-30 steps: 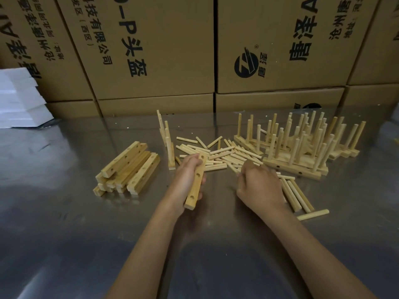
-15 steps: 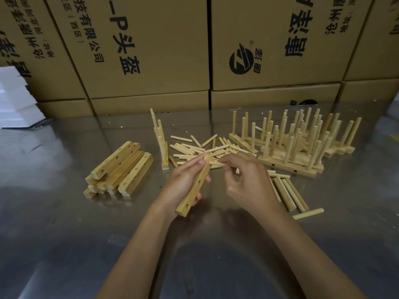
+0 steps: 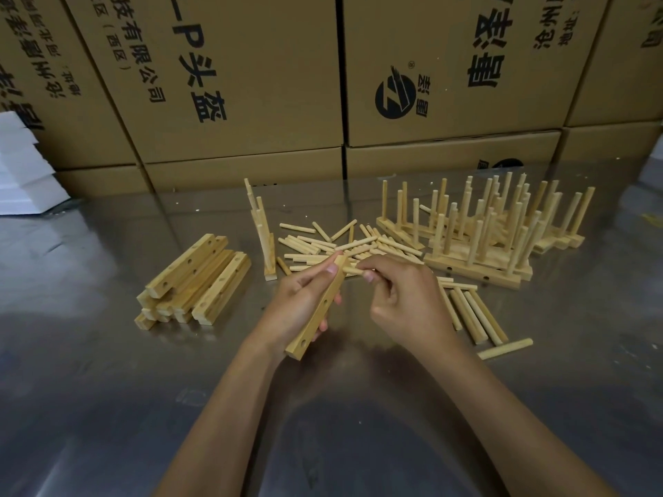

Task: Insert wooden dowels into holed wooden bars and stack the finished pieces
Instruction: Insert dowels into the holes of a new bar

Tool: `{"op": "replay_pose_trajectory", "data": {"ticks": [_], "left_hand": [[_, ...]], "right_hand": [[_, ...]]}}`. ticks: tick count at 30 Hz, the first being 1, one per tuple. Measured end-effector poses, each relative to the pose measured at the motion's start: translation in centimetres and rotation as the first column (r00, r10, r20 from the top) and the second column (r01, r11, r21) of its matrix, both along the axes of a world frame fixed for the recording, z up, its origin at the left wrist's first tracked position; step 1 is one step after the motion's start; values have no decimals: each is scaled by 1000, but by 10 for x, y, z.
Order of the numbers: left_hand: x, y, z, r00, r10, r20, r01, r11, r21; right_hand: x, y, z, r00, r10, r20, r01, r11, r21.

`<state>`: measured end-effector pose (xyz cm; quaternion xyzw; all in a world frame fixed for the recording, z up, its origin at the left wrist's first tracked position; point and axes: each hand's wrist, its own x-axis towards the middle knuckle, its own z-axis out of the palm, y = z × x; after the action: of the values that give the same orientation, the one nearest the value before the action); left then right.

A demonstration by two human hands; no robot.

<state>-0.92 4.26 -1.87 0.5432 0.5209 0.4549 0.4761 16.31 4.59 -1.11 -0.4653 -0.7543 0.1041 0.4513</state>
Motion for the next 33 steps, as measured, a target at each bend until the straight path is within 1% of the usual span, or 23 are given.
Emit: {"op": "replay_pose_trajectory", "data": {"ticks": [5,8,9,11,13,14,15,16,17,18,19,20,21,22,23,24,28,31,33], "left_hand": [[0,-1,0,999,2,-35,-1,1000,16],[1,1,2,998,23,-64,-20,999,40],[1,1,2,997,34,-66,-31,999,43],[2,2,3,997,52,-49,-51,998,31],[1,2,4,998,69,-14,-69,998,-8],[0,2,5,996,88,6,-87,996,-27],[-2,3,6,993,115,25,-114,993,-44],[-3,3,6,988,149,41,-147,988,-57],[-5,4,7,980,188,57,-184,980,-69],[-7,4,7,971,228,74,-223,972,-79],[-9,5,7,961,263,90,-255,963,-86],[-11,5,7,952,289,103,-281,956,-91],[-12,6,7,944,310,111,-300,949,-95],[-13,6,7,938,326,114,-315,944,-102],[-14,7,7,933,339,119,-326,939,-113],[-13,8,6,929,349,124,-334,934,-125],[-11,10,4,923,373,97,-354,920,-168],[-9,10,3,924,370,96,-348,918,-190],[-8,9,3,927,365,86,-342,917,-203]], "right_hand": [[1,3,-1,1000,-3,22,4,999,-36],[3,6,-3,1000,1,2,-1,994,-112],[5,7,-2,1000,7,-30,-11,988,-153],[8,10,0,980,22,-197,-77,959,-272],[11,12,4,914,18,-406,-188,904,-383],[12,13,6,875,14,-484,-249,870,-426],[14,15,7,851,13,-526,-299,835,-463],[16,16,7,846,19,-534,-331,802,-497],[18,18,7,863,23,-505,-329,785,-525],[20,19,6,898,18,-439,-282,790,-545],[24,21,4,951,-14,-310,-165,822,-545],[28,22,2,992,-74,-104,11,859,-512],[31,23,-1,978,-148,149,199,879,-433],[34,22,-2,907,-215,361,342,878,-336],[36,22,-4,834,-257,488,427,862,-275],[38,21,-4,796,-281,537,476,838,-267],[41,22,-2,765,-338,548,562,767,-312],[38,22,-4,780,-337,528,547,777,-313],[35,21,-7,792,-330,514,516,812,-273]]}}
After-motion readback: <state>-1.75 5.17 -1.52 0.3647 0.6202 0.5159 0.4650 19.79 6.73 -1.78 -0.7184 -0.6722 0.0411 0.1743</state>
